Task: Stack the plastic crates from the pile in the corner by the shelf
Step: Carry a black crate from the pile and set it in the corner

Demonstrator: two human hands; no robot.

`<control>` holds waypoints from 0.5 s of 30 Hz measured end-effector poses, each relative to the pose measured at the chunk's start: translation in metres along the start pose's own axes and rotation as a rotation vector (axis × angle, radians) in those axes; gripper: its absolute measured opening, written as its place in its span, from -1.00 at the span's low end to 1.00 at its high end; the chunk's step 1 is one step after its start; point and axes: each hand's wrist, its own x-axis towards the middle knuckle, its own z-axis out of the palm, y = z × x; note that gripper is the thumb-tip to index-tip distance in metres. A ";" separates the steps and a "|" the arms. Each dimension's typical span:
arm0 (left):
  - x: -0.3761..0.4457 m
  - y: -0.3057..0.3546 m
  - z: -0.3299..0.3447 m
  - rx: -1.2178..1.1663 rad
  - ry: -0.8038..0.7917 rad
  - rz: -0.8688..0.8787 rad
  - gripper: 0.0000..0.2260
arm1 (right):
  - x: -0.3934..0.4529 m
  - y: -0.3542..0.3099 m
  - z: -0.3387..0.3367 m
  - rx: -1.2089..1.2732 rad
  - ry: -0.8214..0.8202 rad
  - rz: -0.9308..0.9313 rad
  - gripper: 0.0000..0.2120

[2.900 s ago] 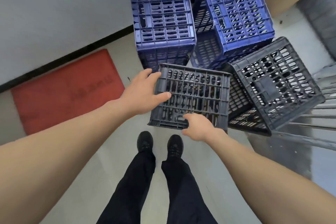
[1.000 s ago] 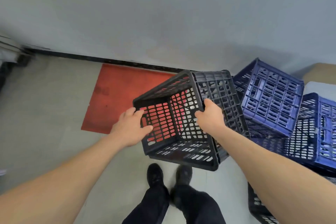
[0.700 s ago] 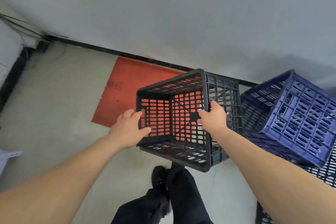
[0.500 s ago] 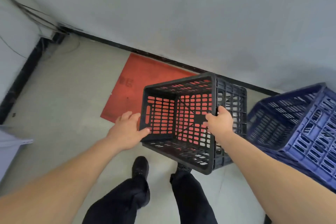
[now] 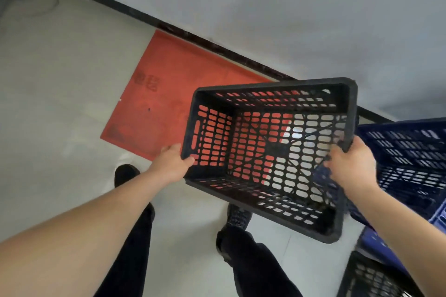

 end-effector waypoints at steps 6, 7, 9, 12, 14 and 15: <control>0.091 -0.011 0.027 -0.236 -0.084 -0.071 -0.71 | 0.015 0.028 0.008 -0.017 0.152 0.056 -0.86; 0.103 -0.014 0.032 -0.267 -0.105 -0.088 -0.73 | 0.028 0.037 0.008 -0.011 0.200 0.105 -0.82; 0.120 -0.020 0.040 -0.345 -0.144 -0.120 -0.71 | 0.076 0.092 -0.006 -0.048 0.157 0.196 -0.68; 0.136 -0.024 0.043 -0.504 -0.159 -0.174 -0.69 | 0.089 0.120 -0.024 -0.064 0.123 0.225 -0.41; 0.141 -0.026 0.039 -0.598 -0.183 -0.209 -0.74 | 0.042 0.063 -0.006 -0.065 0.117 0.167 -0.76; 0.143 -0.027 0.036 -0.626 -0.203 -0.216 -0.75 | 0.045 0.058 0.003 -0.098 0.198 0.160 -0.93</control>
